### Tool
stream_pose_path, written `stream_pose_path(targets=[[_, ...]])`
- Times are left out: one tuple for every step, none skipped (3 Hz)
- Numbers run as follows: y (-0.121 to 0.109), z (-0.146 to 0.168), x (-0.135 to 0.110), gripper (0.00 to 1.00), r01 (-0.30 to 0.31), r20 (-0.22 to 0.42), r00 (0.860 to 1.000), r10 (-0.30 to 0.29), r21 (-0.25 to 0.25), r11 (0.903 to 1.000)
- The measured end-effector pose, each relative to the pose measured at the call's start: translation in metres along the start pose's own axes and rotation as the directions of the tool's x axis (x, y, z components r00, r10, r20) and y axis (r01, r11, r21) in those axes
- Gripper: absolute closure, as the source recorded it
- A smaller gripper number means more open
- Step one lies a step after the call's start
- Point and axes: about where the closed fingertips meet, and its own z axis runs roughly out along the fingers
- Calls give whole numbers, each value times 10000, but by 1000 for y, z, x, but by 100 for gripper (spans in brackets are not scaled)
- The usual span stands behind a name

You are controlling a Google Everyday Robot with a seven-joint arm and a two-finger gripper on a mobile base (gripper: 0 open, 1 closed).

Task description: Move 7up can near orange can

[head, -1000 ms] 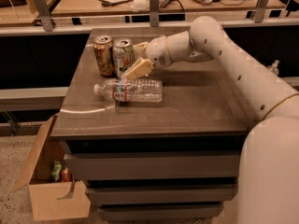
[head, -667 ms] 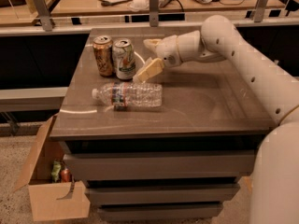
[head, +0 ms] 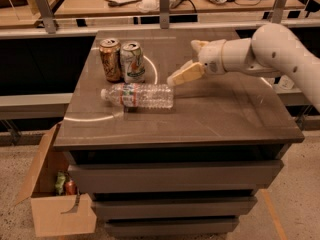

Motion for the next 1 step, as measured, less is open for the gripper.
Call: stream_pose_path(targets=[[-20,-11,8,0,-215,68,9998,209,1055,9942]])
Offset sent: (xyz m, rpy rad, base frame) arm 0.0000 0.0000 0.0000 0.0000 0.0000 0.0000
